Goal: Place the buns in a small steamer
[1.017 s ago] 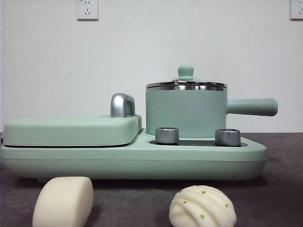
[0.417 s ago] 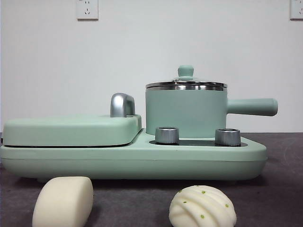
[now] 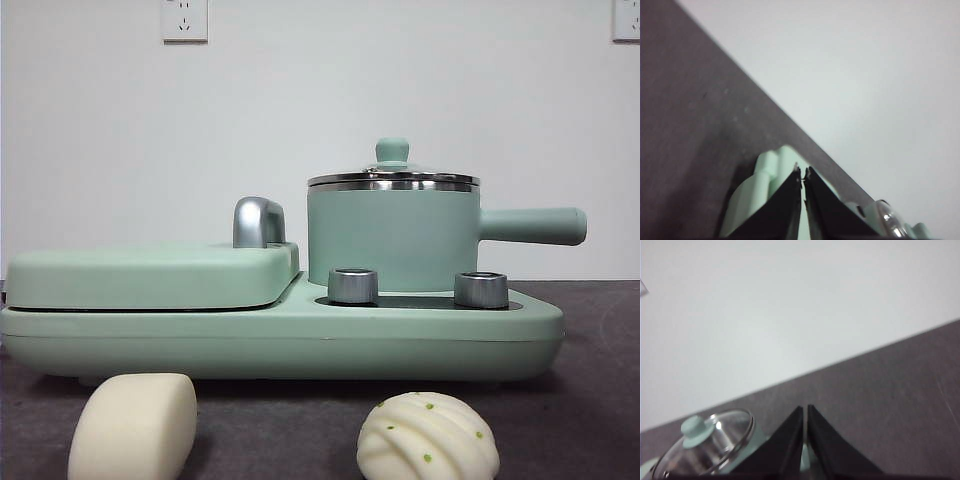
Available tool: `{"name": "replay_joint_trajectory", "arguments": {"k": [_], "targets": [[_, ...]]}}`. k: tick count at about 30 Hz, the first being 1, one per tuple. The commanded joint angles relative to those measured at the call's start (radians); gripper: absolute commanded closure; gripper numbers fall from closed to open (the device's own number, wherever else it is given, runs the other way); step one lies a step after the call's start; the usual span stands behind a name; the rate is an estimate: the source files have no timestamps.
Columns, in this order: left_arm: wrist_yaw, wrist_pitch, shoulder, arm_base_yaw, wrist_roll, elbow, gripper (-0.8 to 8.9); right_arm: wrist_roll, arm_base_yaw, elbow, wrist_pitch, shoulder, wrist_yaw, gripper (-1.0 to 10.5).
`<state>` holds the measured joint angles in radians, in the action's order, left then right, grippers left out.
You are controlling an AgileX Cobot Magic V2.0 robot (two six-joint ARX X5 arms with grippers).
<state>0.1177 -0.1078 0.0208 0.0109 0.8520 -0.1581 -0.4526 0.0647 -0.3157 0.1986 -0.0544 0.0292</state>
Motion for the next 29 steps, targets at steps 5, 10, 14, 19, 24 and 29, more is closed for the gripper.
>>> {"name": "replay_joint_trajectory", "arguments": {"k": [5,10,14,19,24,29], "targets": [[0.015,-0.159,0.097,0.001,-0.192,-0.203,7.98,0.081,0.003,-0.181,0.103,-0.125,0.047,9.4],[0.051,-0.232,0.207,0.003,-0.322,-0.362,7.98,0.117,0.003,-0.315,0.148,-0.232,0.06,9.4],[0.068,-0.272,0.293,0.003,-0.366,-0.472,7.98,0.146,0.003,-0.414,0.178,-0.317,0.062,9.4],[0.075,-0.295,0.4,0.003,-0.429,-0.587,7.98,0.205,0.003,-0.537,0.216,-0.429,0.111,9.4],[0.116,-0.296,0.505,0.004,-0.512,-0.676,7.98,0.271,0.004,-0.627,0.222,-0.54,0.192,9.4],[0.191,-0.298,0.607,0.011,-0.61,-0.746,7.98,0.344,0.005,-0.678,0.222,-0.628,0.284,9.4]]}}
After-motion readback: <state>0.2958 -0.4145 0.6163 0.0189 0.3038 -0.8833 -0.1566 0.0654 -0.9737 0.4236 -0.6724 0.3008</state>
